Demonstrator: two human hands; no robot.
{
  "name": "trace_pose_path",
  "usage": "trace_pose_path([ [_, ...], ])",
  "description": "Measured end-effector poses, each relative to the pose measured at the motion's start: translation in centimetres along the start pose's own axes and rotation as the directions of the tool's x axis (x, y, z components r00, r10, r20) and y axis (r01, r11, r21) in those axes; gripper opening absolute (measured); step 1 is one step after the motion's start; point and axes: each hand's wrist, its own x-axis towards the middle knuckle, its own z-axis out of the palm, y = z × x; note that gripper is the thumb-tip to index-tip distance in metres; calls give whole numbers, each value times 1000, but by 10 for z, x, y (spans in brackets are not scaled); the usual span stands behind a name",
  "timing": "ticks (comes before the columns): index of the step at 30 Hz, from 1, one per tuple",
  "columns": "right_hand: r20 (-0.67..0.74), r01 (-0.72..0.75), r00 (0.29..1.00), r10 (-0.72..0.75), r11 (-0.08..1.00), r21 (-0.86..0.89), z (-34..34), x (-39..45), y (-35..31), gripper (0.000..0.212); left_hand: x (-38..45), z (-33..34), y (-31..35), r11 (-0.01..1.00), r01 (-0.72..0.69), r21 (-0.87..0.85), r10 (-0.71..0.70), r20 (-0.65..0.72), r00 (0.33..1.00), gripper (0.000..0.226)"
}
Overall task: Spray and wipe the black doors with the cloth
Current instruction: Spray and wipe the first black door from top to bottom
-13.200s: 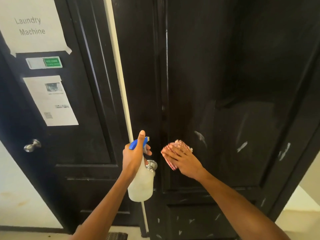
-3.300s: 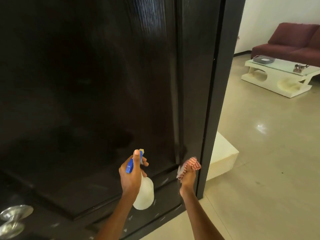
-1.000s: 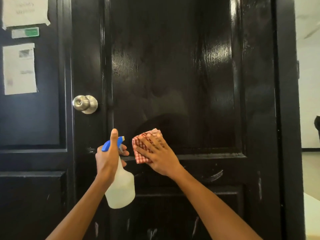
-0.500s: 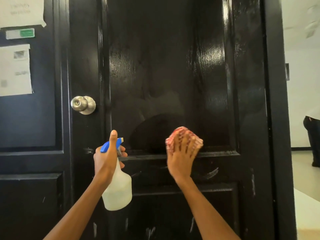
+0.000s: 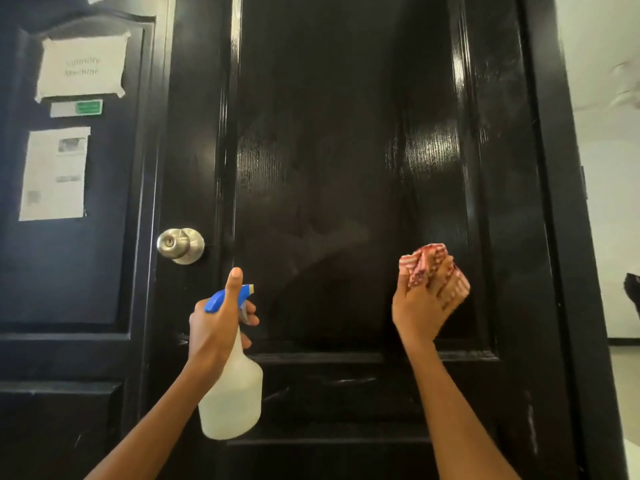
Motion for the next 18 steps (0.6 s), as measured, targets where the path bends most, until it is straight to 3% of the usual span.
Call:
trace_pose_path([
  [2, -14, 20, 1000, -20, 999, -29, 12, -17, -27, 77, 0, 0, -1, 1000, -3, -4, 3, 1, 1000, 61],
  [3, 4, 153, 988, -153, 987, -57, 19, -27, -44, 75, 0, -1, -1, 1000, -4, -13, 4, -3, 1000, 60],
  [4, 53, 390, 921, -387, 919, -56, 27, -39, -59, 72, 1, -1, -2, 1000, -6, -19, 6, -5, 1000, 60],
  [5, 121, 666, 741, -661, 746, -3, 38, -52, -70, 69, 3, -2, -3, 1000, -10, -17, 10, -6, 1000, 60],
  [6, 202, 877, 459, -865, 478, 50, 44, -63, -79, 68, 3, -3, -3, 1000, -13, -10, 13, -8, 1000, 60],
  [7, 337, 978, 159, -928, 196, 78, 45, -70, -85, 69, 3, -5, -4, 1000, -18, -2, 18, -12, 1000, 60],
  [8, 460, 996, -68, -885, -36, 79, 46, -66, -88, 70, 4, -6, -4, 1000, -23, 4, 24, -17, 1000, 60],
  [9, 503, 985, -173, -847, -161, 68, 45, -55, -92, 70, 5, -7, -4, 1000, -26, 7, 26, -23, 999, 59],
  [10, 452, 986, -160, -877, -165, 28, 39, -41, -96, 67, 6, -8, -3, 1000, -25, 7, 25, -27, 999, 59],
  [11, 367, 998, -51, -929, -57, -7, 34, -24, -97, 64, 7, -10, -2, 1000, -24, 7, 25, -30, 999, 59],
  [13, 153, 936, 351, -924, 350, -36, 20, 20, -91, 61, 10, -14, 0, 999, -37, 14, 37, -28, 999, 60],
  [15, 61, 683, 729, -682, 719, -127, 3, 60, -73, 63, 12, -17, 0, 999, -47, 19, 48, -31, 998, 63],
  [16, 37, 526, 850, -525, 841, -129, -2, 70, -68, 65, 13, -18, 0, 999, -49, 17, 49, -35, 998, 64],
  [18, 2, 307, 951, -308, 947, -92, 2, 64, -79, 69, 14, -21, -2, 999, -46, 13, 47, -38, 998, 63],
])
